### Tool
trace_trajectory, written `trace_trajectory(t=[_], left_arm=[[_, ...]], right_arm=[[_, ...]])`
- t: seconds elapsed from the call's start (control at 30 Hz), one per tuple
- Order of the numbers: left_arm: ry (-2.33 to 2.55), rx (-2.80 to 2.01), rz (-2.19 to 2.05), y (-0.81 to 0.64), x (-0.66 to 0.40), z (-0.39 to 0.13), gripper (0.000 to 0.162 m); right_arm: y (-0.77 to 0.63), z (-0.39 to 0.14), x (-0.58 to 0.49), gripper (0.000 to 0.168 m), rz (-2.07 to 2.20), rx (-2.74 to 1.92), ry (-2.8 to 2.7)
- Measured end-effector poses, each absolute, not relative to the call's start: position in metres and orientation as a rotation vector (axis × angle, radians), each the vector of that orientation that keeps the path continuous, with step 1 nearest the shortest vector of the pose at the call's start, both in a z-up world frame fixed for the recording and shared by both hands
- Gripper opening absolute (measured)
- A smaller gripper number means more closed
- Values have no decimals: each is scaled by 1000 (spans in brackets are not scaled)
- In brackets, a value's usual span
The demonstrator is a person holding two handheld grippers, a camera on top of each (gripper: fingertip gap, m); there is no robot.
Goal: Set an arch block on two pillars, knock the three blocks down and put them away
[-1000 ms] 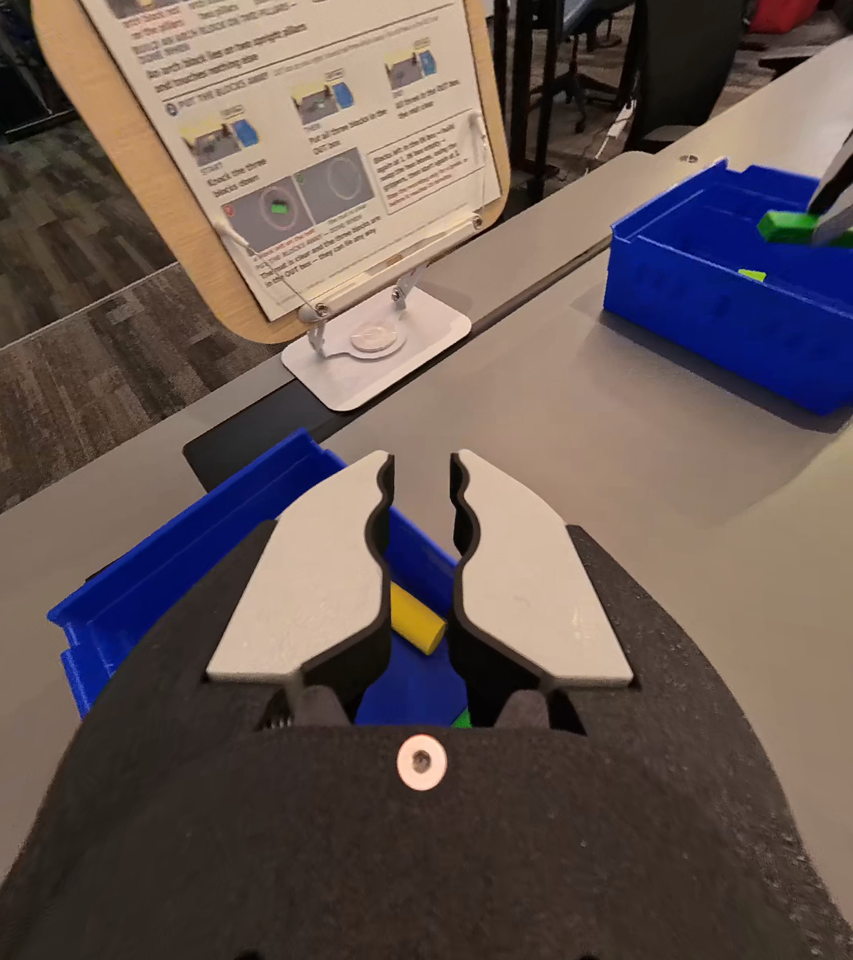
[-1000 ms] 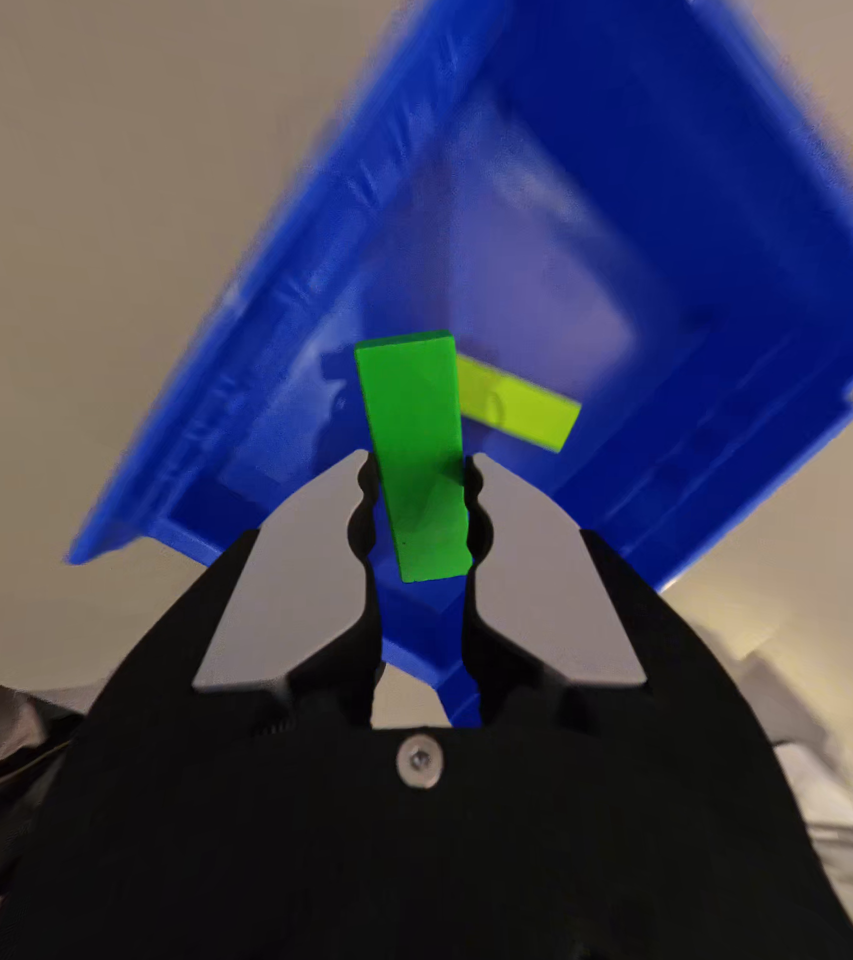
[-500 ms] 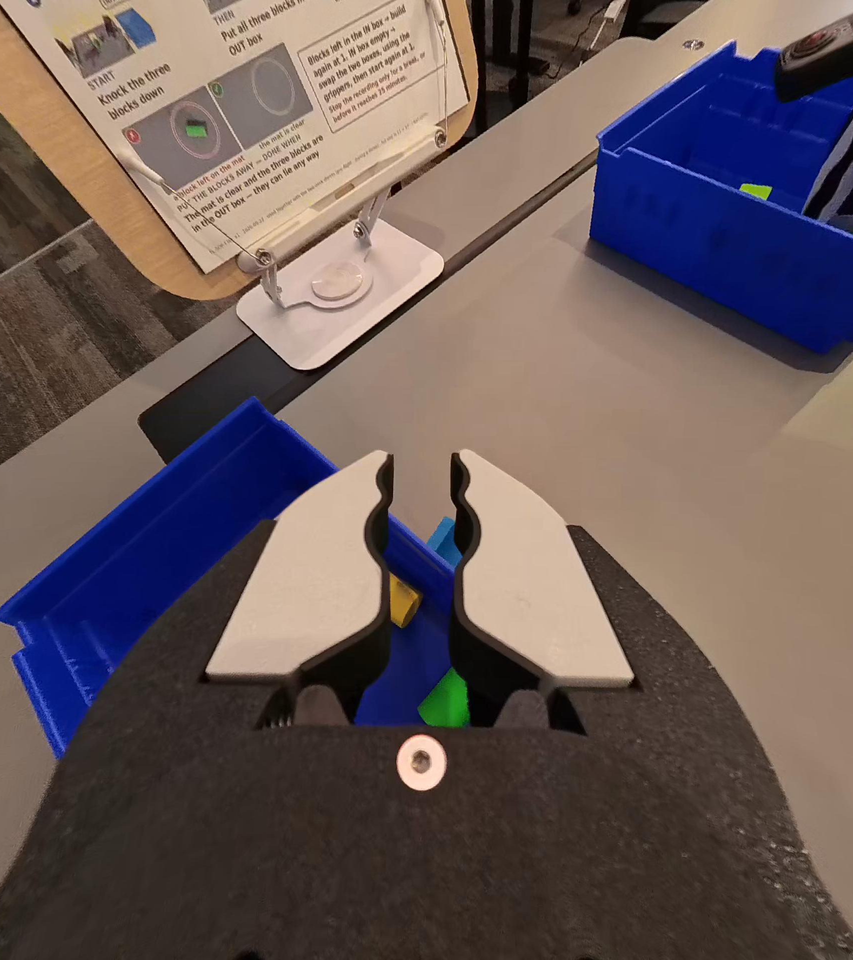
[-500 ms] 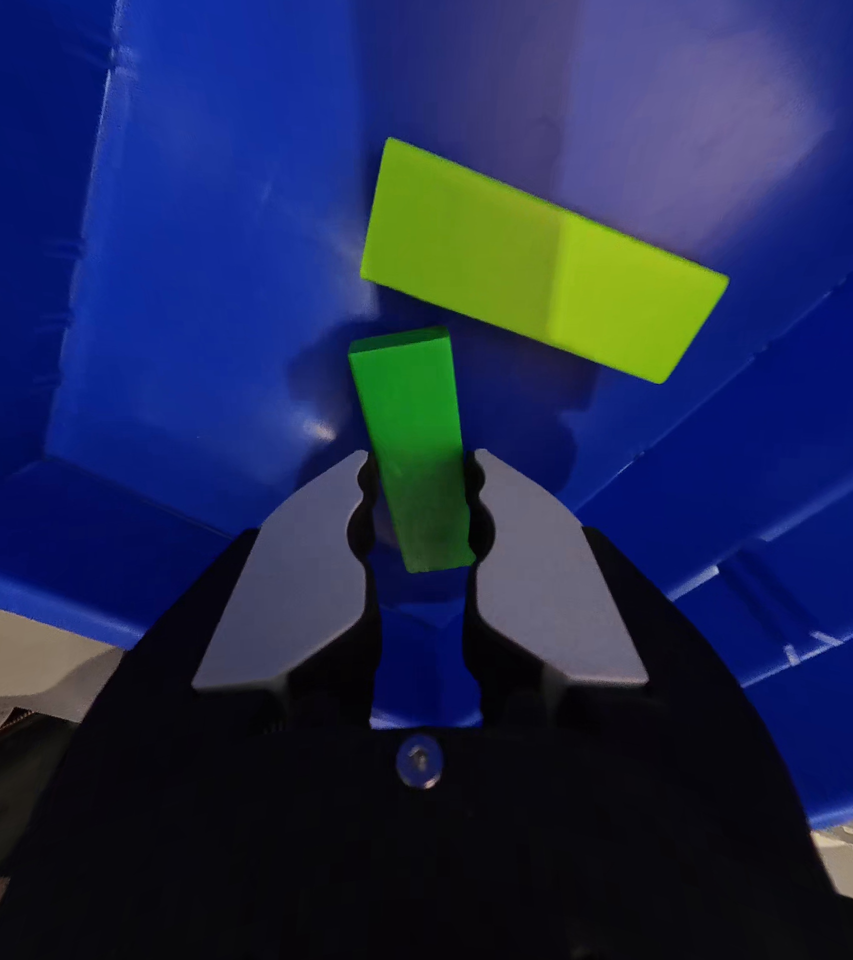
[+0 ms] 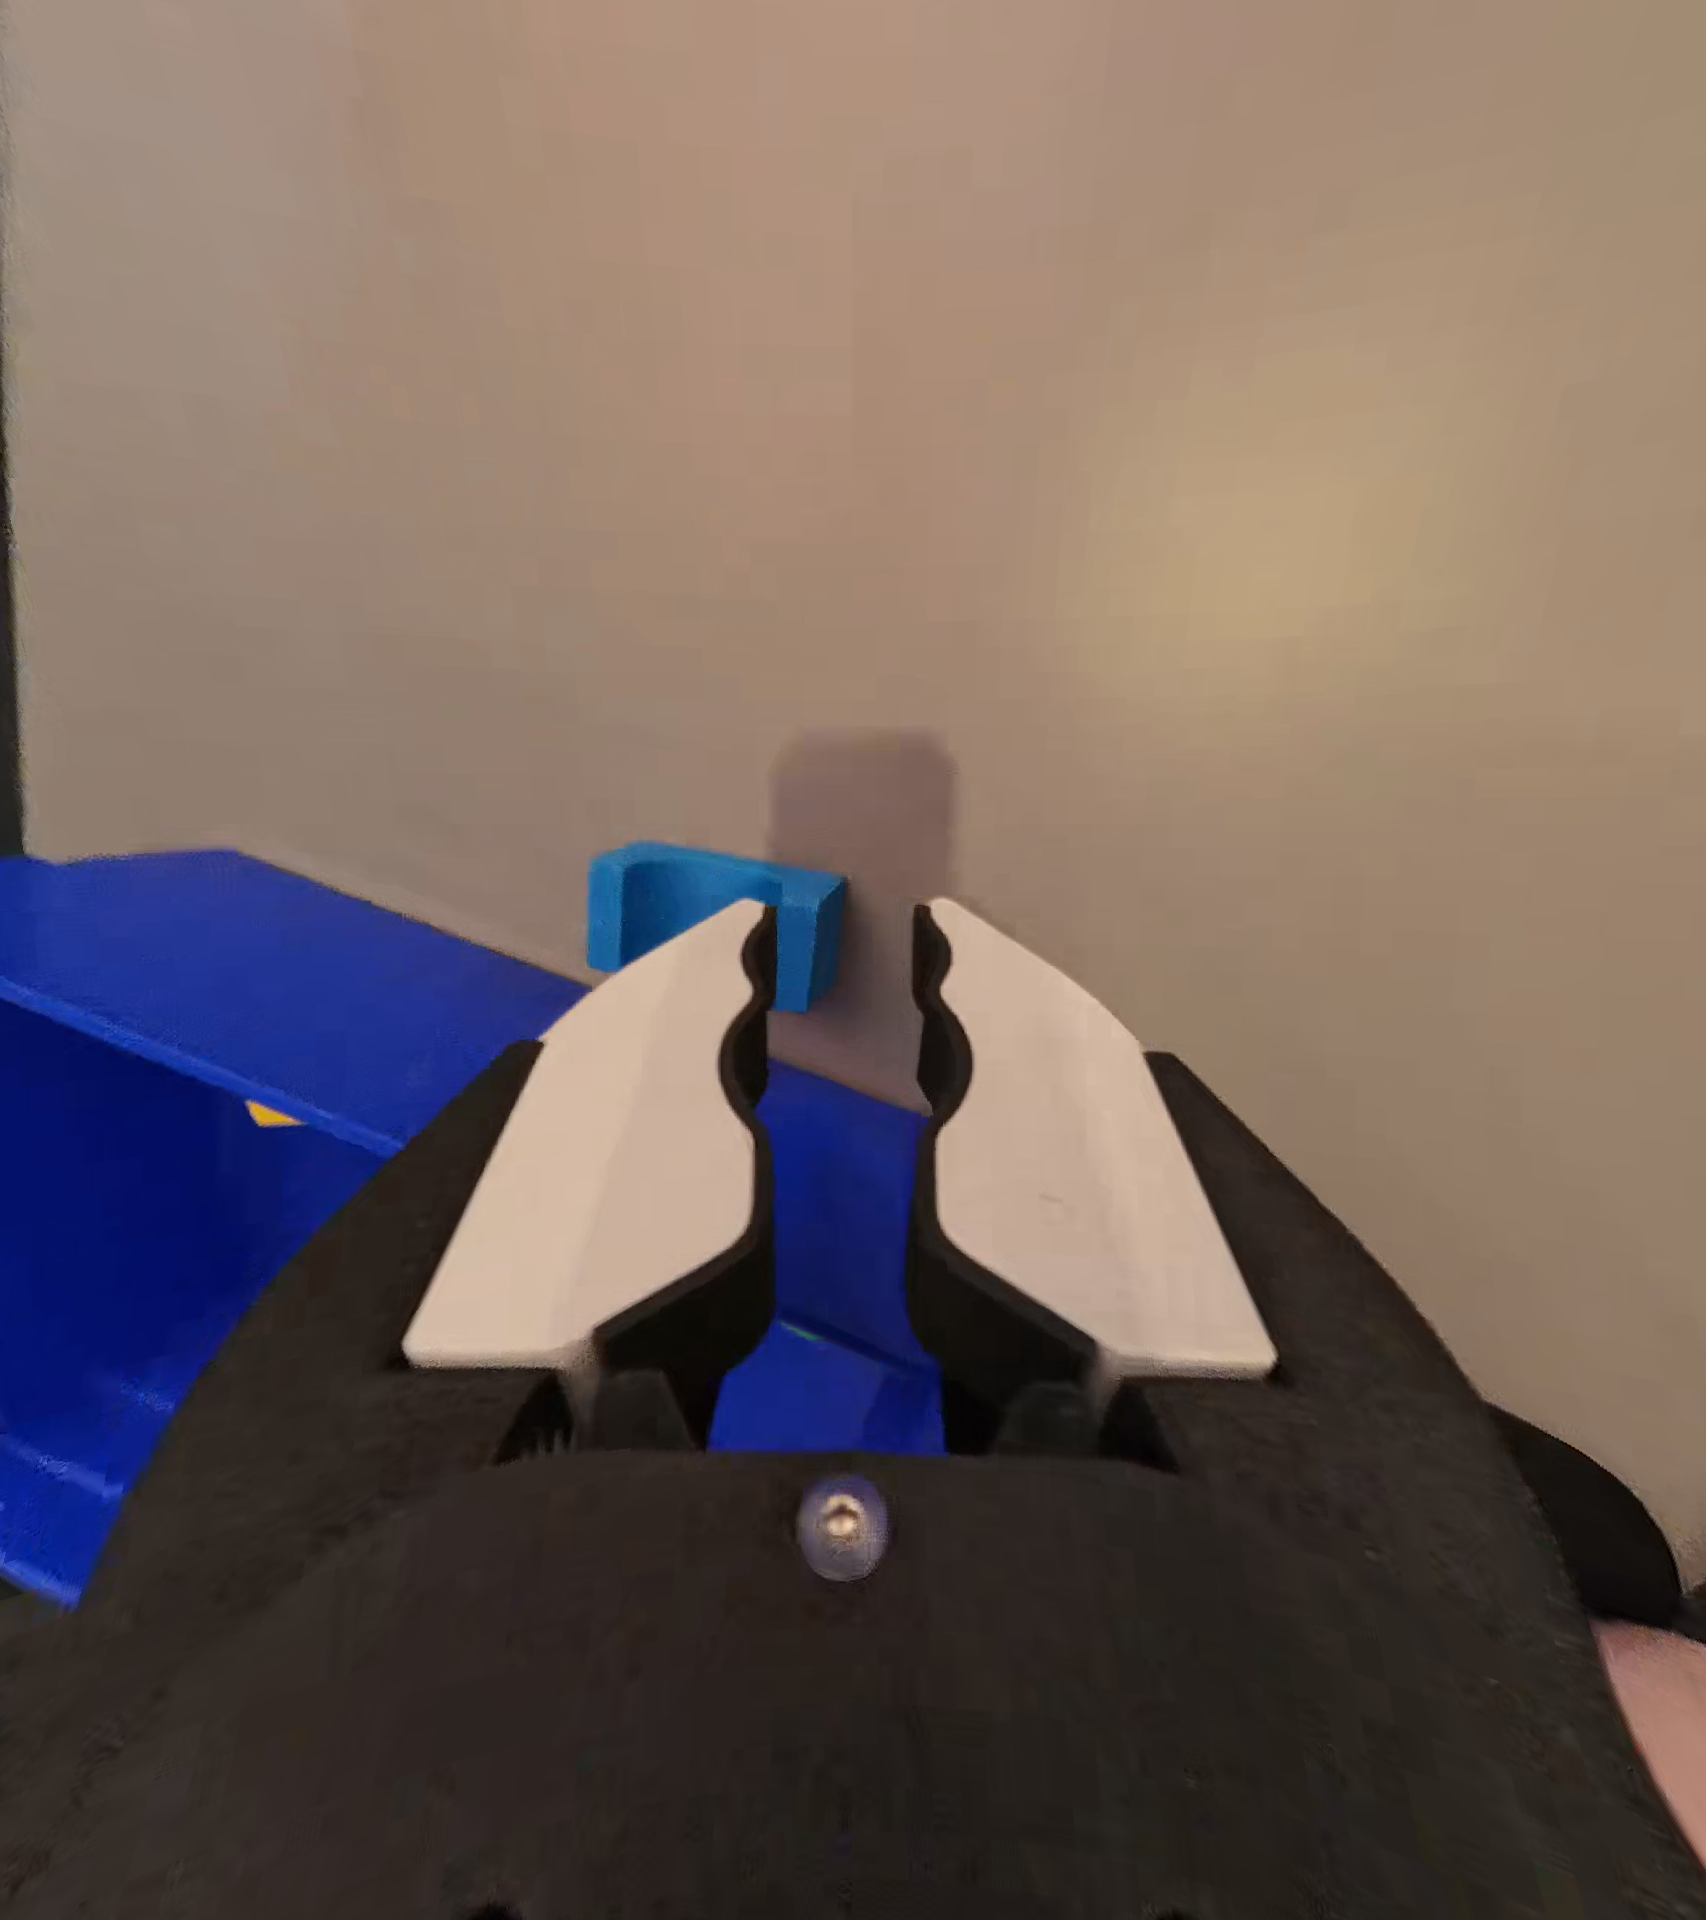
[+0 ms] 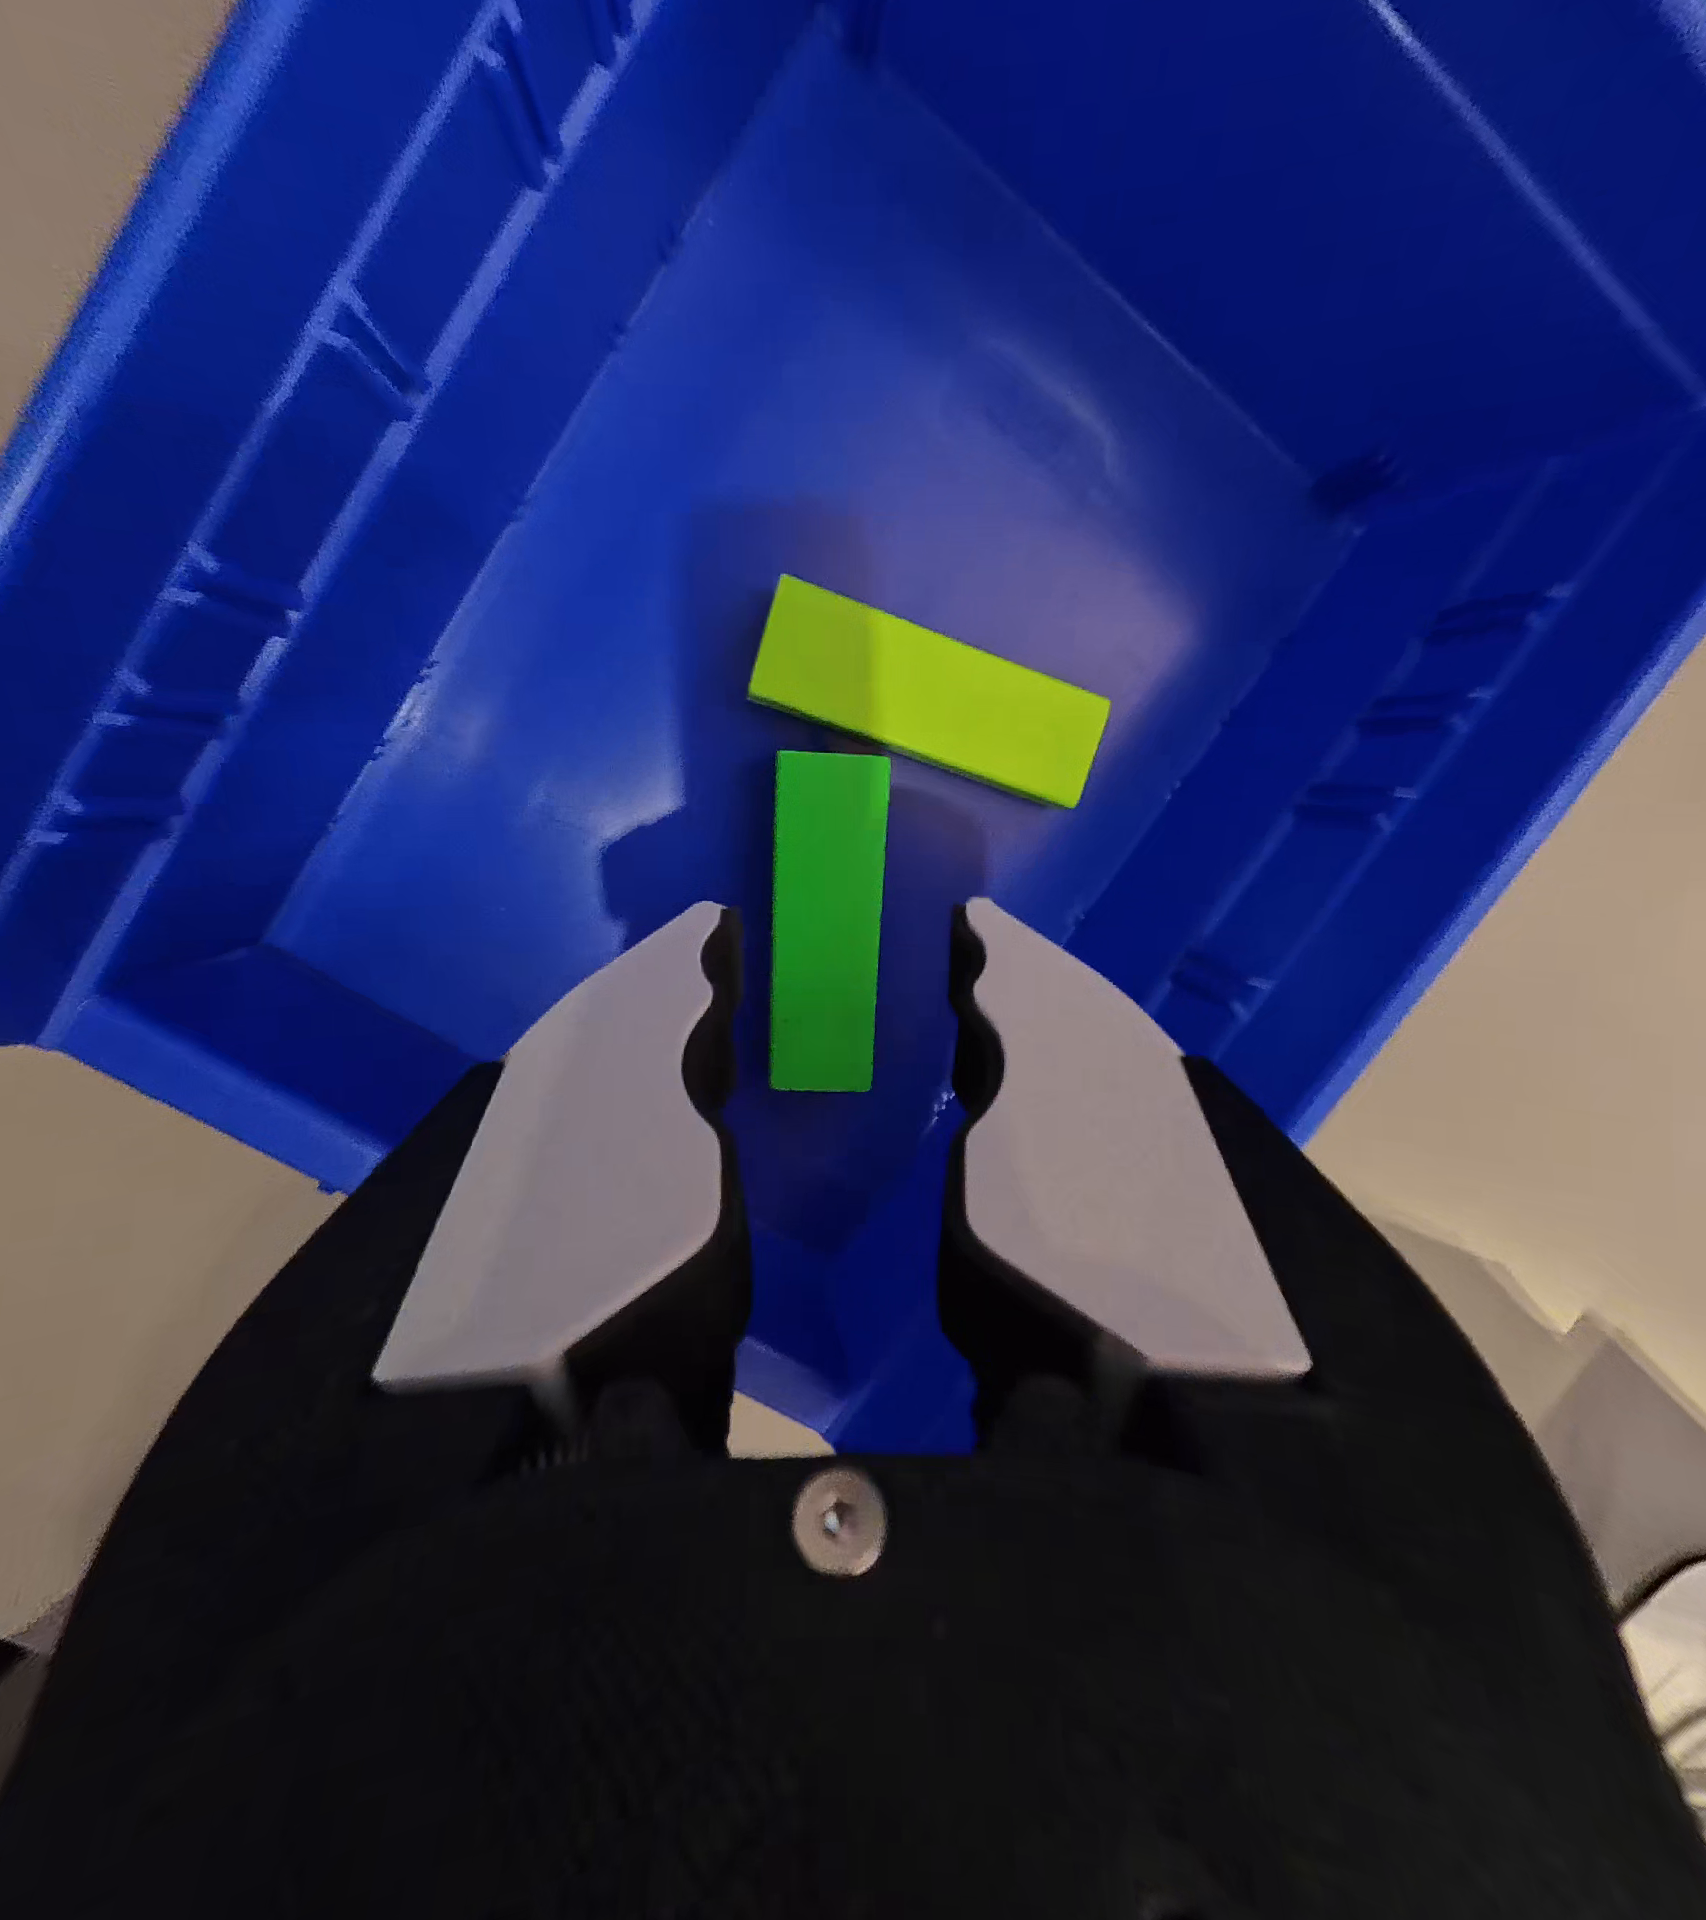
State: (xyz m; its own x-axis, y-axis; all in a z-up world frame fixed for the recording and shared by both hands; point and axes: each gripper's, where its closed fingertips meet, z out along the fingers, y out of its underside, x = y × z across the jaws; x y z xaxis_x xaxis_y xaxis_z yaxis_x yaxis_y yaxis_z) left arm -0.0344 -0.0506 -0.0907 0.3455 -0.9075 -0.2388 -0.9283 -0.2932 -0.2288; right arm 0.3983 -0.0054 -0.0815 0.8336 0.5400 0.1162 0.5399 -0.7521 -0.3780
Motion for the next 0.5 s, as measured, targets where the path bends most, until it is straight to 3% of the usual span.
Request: trace_trajectory(t=[0.5], left_arm=[[1737, -2478, 625, -39, -64, -142, 32]], right_arm=[[-20, -72, 377, 41, 0, -2540, -957]])
